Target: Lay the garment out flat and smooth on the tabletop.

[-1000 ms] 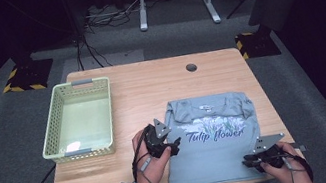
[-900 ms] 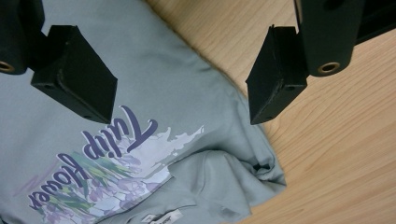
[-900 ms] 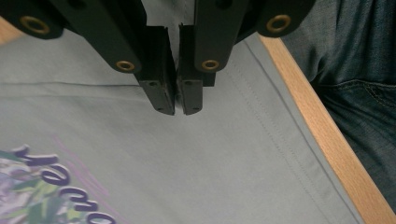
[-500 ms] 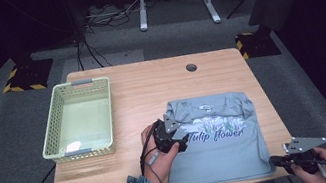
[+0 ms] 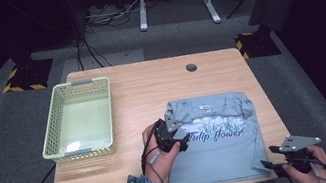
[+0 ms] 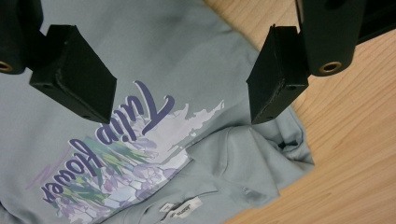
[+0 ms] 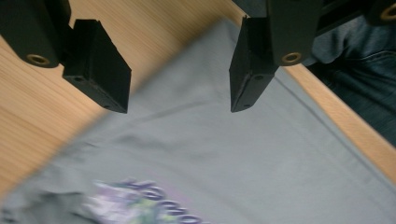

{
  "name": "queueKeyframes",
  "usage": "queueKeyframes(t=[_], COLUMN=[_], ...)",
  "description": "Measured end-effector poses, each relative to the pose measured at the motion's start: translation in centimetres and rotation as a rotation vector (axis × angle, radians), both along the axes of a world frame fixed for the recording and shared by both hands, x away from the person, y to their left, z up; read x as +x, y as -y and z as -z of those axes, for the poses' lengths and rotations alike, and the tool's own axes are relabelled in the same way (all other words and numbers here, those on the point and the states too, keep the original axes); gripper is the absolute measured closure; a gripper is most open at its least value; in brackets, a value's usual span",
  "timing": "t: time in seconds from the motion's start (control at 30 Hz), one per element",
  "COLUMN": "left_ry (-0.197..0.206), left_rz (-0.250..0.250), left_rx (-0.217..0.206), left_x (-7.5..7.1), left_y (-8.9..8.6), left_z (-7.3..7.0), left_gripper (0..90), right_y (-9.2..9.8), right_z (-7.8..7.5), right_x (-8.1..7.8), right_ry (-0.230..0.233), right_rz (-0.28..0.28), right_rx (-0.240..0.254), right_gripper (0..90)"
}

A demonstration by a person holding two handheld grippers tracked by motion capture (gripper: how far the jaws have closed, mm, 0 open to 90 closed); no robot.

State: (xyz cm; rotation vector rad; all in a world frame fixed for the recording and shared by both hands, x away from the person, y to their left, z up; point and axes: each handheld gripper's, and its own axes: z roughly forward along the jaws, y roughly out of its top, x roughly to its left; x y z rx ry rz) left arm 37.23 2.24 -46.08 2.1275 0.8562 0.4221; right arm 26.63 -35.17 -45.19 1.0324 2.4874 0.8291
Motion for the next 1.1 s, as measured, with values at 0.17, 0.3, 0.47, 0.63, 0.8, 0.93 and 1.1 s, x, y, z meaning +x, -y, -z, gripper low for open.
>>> queueKeyframes(t=[0.17, 0.3, 0.47, 0.63, 0.8, 0.93, 1.1], left_ry=[-0.002, -0.003, 0.0, 0.007, 0.012, 0.012, 0.008], left_rz=[-0.009, -0.013, -0.006, 0.005, 0.011, 0.004, -0.005], left_rx=[0.0, -0.002, -0.005, -0.011, -0.015, -0.015, -0.009], left_x=[-0.2, -0.2, 0.0, 0.3, 0.4, 0.4, 0.5], left_y=[-0.5, -0.5, -0.3, 0.1, 0.5, 0.3, 0.1], left_z=[0.1, 0.0, 0.0, -0.3, -0.6, -0.7, -0.6], left_gripper=[23.3, 23.3, 23.3, 23.3, 23.3, 23.3, 23.3], right_y=[-2.1, -2.3, -1.0, 1.5, 4.5, 5.5, 5.1], right_z=[1.8, 2.7, 1.7, 0.3, 1.2, 2.0, -0.1], right_x=[0.6, 0.9, 0.3, -1.7, -2.6, -2.8, -2.0], right_ry=[-0.041, -0.07, -0.051, -0.004, -0.046, -0.063, 0.01], right_rz=[-0.075, -0.102, -0.075, 0.028, 0.164, 0.228, 0.215], right_rx=[-0.015, -0.048, -0.01, 0.015, 0.01, -0.016, 0.043], right_gripper=[41.3, 65.7, 83.9, 84.2, 78.0, 63.3, 50.0])
